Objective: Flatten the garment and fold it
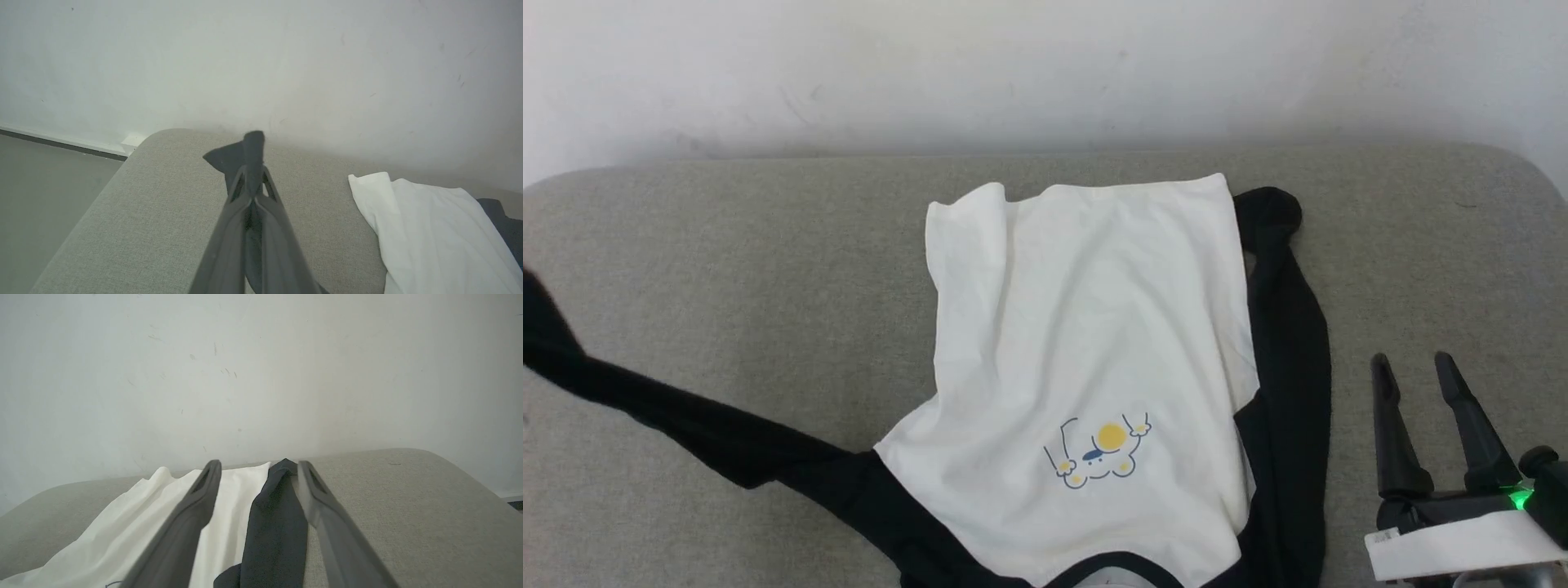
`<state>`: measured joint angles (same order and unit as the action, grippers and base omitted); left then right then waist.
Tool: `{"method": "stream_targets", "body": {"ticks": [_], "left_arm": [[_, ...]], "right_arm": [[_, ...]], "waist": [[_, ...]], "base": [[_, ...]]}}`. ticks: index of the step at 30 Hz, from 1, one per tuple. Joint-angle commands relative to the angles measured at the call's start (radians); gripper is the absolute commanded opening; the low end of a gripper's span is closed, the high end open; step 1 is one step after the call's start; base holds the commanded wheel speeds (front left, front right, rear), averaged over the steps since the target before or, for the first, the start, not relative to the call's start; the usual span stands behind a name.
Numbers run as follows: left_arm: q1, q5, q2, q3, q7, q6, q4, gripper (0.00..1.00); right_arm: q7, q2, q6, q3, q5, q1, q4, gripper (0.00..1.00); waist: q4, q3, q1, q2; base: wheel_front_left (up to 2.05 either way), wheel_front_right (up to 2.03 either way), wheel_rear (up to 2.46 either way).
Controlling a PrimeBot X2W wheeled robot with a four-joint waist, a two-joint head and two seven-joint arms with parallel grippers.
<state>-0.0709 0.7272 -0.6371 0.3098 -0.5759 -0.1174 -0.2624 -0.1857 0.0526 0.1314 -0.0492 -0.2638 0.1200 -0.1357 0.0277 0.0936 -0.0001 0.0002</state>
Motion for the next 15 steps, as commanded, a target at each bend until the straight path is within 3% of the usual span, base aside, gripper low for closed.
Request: {"method": "stream_targets", "body": {"ticks": [1, 9, 15], "left_arm": [[-0.012, -0.011, 0.006, -0.010, -0.001, -0.008, -0.017, 0.00], [-0.132, -0.068, 0.040, -0.204, -0.057, -0.041, -0.188, 0.00], [-0.249, -0.115, 0.125, -0.439, -0.094, -0.025, -0.275, 0.00]], "right_arm": [[0.000, -0.002, -0.001, -0.004, -0.004, 0.012, -0.006, 1.00], [0.007, -0.002, -0.001, -0.026, -0.002, 0.022, -0.028, 1.00], [0.003, -0.002, -0.001, -0.058, -0.010, 0.025, -0.041, 1.00]], "waist": [[-0.003, -0.003, 0.0001, -0.0002], [-0.018, -0.015, 0.0001, -0.0002], [-0.023, -0.008, 0.0001, -0.0002]], "base": [[0.00, 0.00, 0.00], [0.00, 0.00, 0.00], [0.00, 0.00, 0.00]]}}
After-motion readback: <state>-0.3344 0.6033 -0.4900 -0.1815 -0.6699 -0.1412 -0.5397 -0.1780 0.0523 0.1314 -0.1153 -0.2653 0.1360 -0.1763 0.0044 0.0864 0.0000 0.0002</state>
